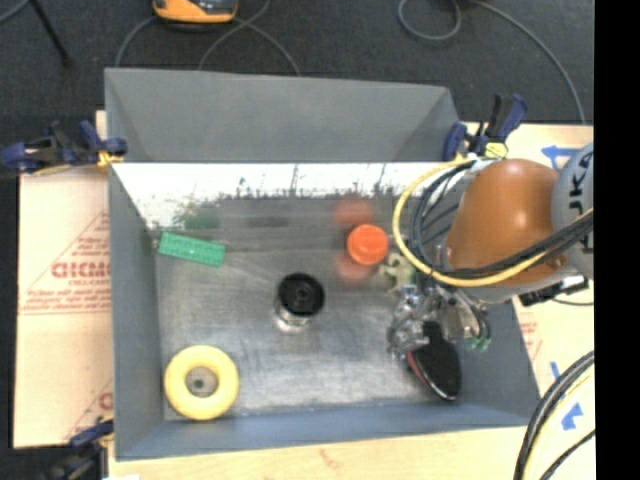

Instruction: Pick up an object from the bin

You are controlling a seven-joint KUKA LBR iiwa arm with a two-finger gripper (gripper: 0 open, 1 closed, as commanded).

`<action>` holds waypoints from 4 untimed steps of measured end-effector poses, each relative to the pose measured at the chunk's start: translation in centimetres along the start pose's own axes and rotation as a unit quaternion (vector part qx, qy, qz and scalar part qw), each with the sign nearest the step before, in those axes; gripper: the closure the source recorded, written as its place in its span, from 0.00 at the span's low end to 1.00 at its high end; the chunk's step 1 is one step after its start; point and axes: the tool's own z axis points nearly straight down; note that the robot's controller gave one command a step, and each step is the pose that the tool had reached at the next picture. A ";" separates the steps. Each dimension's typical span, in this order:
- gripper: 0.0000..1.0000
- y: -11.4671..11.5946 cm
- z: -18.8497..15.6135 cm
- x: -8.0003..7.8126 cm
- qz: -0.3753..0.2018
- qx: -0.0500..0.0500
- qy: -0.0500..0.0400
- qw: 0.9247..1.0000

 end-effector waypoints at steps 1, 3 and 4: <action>1.00 0.4 0.3 0.5 -0.003 -0.001 0.001 1.000; 1.00 0.3 2.0 0.4 0.008 -0.001 0.001 1.000; 1.00 -0.3 1.9 1.7 0.015 -0.001 0.002 1.000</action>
Offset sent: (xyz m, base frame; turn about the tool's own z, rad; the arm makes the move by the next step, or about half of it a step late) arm -0.0060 0.0010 -0.0055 0.0199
